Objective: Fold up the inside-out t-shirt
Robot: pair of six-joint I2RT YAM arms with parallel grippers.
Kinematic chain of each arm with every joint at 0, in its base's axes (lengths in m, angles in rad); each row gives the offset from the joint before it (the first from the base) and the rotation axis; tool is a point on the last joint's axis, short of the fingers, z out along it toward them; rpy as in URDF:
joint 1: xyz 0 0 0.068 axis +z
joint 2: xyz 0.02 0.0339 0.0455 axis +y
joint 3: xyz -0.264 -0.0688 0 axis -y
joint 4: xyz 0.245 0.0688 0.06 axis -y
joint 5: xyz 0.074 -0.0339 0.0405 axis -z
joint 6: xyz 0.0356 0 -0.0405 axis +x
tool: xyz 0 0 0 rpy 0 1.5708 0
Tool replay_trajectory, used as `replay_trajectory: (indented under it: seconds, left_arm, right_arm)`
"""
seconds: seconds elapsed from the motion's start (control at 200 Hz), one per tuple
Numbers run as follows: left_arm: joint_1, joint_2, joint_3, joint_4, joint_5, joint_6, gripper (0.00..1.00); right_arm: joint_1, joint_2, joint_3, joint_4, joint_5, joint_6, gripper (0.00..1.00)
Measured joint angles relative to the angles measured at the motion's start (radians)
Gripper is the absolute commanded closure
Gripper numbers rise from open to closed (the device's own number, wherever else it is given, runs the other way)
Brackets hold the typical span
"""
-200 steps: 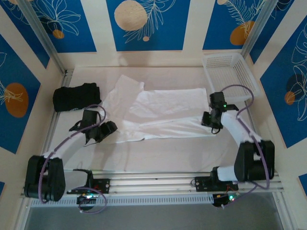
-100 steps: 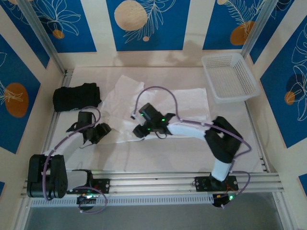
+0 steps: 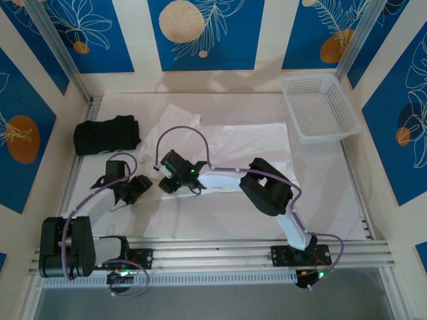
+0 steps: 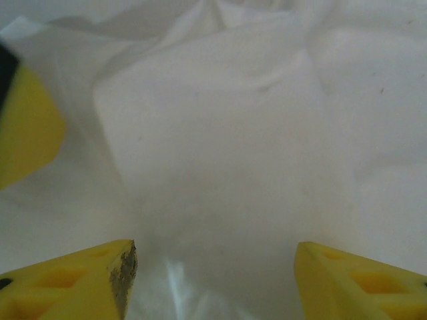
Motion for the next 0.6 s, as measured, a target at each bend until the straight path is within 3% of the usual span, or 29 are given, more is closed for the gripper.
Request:
replay_trajectory:
  seconds: [0.15, 0.25, 0.39, 0.495, 0.6]
  left_arm:
    - [0.005, -0.006, -0.011, 0.011, 0.005, 0.000, 0.44]
    - [0.008, -0.009, -0.017, 0.022, 0.008, 0.000, 0.44]
    - [0.009, -0.009, -0.018, 0.023, 0.009, 0.000, 0.44]
    - [0.009, -0.009, -0.019, 0.023, 0.009, 0.003, 0.44]
    - [0.009, -0.010, -0.019, 0.023, 0.009, 0.012, 0.43]
  right_arm:
    - [0.000, 0.052, 0.062, -0.011, 0.053, 0.002, 0.39]
    - [-0.006, 0.080, 0.110, -0.054, 0.109, 0.018, 0.56]
    - [-0.042, 0.146, 0.272, -0.183, 0.222, 0.092, 0.66]
    - [-0.113, 0.190, 0.426, -0.296, 0.279, 0.162, 0.68]
    - [-0.193, 0.194, 0.490, -0.348, 0.305, 0.200, 0.62]
